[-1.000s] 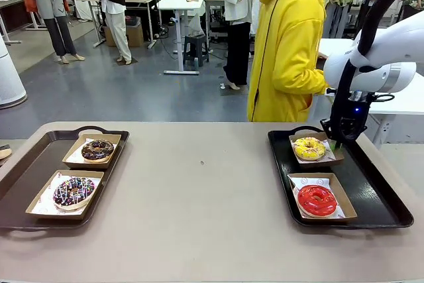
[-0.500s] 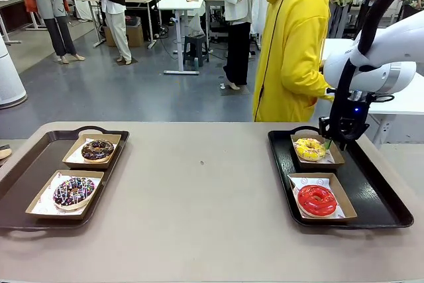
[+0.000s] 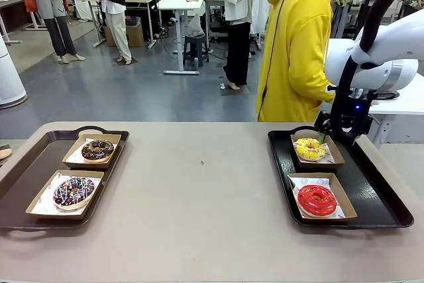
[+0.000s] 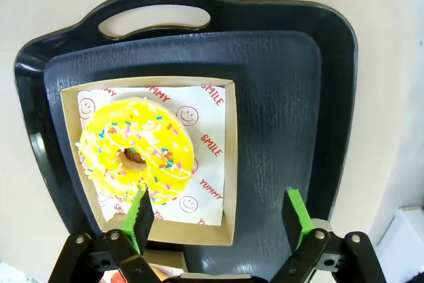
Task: Individually package the donuts and arrange them on the tray.
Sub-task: Place the picked Paper togo box on the Handle tray.
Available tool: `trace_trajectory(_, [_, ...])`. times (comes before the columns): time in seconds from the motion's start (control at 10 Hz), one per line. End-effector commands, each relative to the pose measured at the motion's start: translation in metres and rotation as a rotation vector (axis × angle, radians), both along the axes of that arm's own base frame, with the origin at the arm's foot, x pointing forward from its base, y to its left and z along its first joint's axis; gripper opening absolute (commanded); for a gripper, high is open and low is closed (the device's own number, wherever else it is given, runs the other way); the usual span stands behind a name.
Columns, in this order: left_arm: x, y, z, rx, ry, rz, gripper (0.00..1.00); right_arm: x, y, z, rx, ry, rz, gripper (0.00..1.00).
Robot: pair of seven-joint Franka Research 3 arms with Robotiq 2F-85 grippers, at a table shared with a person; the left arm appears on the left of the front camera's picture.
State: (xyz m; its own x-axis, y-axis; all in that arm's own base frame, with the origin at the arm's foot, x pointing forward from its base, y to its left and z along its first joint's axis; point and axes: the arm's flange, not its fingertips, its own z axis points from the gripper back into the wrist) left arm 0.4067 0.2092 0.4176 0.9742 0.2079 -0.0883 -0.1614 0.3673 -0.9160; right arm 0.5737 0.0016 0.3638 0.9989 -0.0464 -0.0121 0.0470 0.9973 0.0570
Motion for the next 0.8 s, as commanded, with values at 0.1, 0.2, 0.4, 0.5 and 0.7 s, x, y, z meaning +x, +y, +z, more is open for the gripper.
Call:
trace_trajectory(0.1, [-0.002, 0.001, 0.0, 0.005, -0.011, -0.009, 1.0, 0.0, 0.0, 0.0, 0.0, 0.0, 0.0, 1.0])
trace_trajectory(0.2, [-0.002, 0.001, 0.0, 0.005, -0.011, -0.009, 1.0, 0.0, 0.0, 0.0, 0.0, 0.0, 0.0, 1.0])
trace_trajectory(0.4, [-0.002, 0.001, 0.0, 0.005, -0.011, -0.009, 1.0, -0.001, -0.001, 0.002, -0.007, -0.002, -0.006, 1.0])
trace_trajectory(0.5, [-0.002, 0.001, 0.0, 0.005, -0.011, -0.009, 1.0, -0.006, -0.004, 0.006, 0.016, -0.03, -0.016, 1.0])
trace_trajectory(0.7, [-0.002, 0.001, 0.0, 0.005, -0.011, -0.009, 1.0, -0.026, -0.029, 0.037, 0.312, 0.003, 0.027, 1.0])
